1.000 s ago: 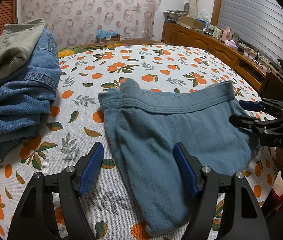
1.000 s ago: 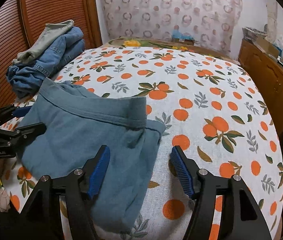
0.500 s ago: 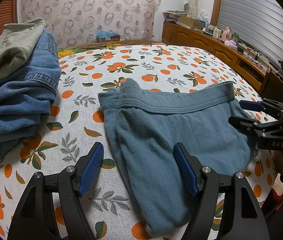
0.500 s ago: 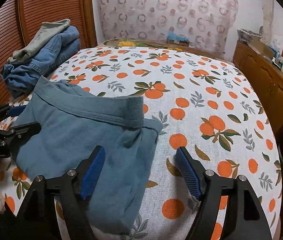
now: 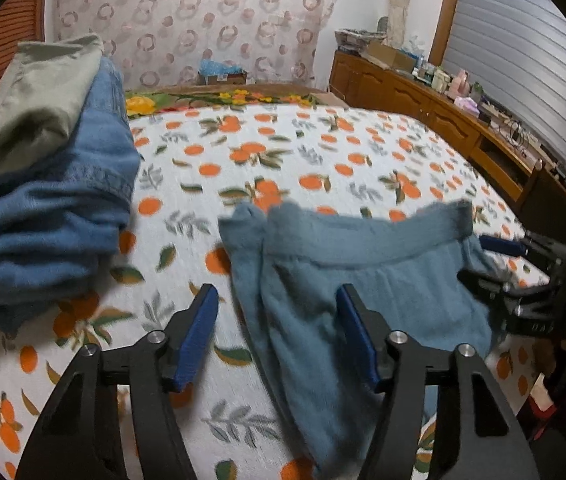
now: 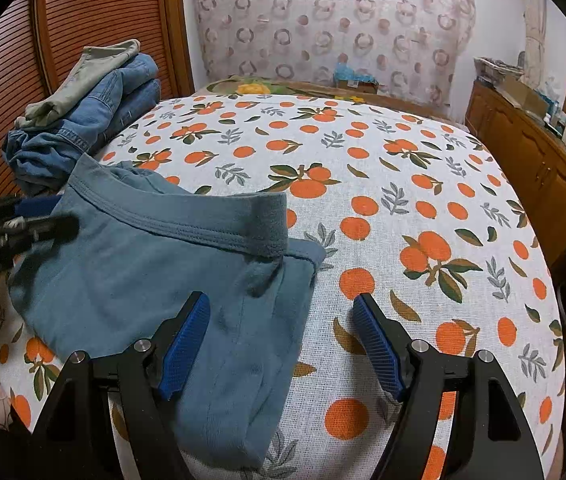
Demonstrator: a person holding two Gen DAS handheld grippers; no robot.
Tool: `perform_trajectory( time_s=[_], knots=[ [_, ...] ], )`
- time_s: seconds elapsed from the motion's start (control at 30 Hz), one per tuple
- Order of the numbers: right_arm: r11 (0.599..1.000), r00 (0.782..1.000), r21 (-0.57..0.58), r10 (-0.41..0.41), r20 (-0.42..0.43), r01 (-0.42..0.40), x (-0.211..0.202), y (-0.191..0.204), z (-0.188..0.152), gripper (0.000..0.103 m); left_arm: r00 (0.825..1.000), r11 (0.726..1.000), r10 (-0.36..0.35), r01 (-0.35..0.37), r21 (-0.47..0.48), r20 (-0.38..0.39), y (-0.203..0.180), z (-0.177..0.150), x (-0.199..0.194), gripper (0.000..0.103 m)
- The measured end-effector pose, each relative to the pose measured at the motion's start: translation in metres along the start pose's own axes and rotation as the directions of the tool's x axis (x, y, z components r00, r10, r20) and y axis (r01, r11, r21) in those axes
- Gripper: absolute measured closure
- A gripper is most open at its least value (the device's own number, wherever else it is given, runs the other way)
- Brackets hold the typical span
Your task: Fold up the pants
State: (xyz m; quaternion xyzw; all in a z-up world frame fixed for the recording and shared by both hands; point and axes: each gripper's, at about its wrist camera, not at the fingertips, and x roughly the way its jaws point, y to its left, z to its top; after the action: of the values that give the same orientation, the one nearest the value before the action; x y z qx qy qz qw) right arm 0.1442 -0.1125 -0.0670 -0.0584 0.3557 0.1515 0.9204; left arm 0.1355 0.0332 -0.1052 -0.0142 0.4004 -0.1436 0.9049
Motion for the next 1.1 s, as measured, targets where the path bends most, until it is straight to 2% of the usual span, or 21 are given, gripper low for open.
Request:
perform_trajectory(
  time_s=[0.2,0.47,0.77,0.97,1.1],
  knots=[
    [1.000,1.000,0.000,0.000,0.000,0.000,0.000,0.000,0.000,0.027,1.000,0.999,-0.020,0.020,-0.041,-0.012,0.011,0.016,0.009,0.048],
    [1.000,1.000,0.001,0.001,0.000,-0.001,0.000,0.000,0.000,0.027,0.999,0.999,-0.024,0.022,-0.047,-0.041,0.014,0.020,0.023,0.048],
    [1.000,1.000,0.004,0.024,0.001,-0.024,-0.001,-0.001,0.001,0.027,0.996,0.994,-0.074,0.070,-0.088,-0.048,0.021,0.019,0.031,0.048],
    [0.998,0.998,0.014,0.058,0.005,-0.058,-0.003,-0.005,0.001,0.041,0.995,0.991,-0.087,0.083,-0.103,-0.038,0.024,0.018,0.031,0.048],
    [0.996,0.997,0.041,0.074,0.008,-0.074,-0.004,-0.012,0.004,0.056,0.995,0.989,-0.094,0.090,-0.116,-0.032,0.024,0.018,0.030,0.052]
  ],
)
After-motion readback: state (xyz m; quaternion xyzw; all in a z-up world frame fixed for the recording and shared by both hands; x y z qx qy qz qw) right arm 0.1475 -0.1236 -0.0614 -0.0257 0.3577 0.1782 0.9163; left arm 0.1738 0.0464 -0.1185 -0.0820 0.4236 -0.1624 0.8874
